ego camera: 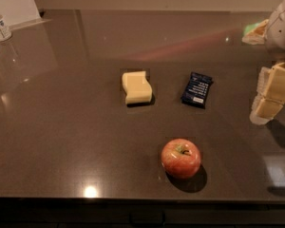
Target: Move rxbar blueberry near apple
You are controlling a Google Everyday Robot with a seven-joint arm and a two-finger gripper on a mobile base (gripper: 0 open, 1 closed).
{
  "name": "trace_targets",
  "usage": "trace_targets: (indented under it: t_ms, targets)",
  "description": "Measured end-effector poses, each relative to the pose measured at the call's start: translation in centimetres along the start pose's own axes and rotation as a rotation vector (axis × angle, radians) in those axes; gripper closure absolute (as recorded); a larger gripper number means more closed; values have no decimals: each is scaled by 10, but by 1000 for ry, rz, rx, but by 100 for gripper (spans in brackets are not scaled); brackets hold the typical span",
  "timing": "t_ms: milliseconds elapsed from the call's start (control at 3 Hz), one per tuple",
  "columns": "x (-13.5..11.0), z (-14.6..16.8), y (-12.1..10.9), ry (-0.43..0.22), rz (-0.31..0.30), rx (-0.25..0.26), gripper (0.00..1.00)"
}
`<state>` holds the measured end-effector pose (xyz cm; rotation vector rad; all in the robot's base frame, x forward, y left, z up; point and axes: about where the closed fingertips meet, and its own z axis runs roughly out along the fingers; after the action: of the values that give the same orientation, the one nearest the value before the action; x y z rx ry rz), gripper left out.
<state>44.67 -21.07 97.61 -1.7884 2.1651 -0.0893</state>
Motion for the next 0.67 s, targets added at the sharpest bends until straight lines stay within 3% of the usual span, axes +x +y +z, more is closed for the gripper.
trace_targets:
  t_ms: [667]
  targets:
    - [-21,42,-36,-7,-224,-73,0]
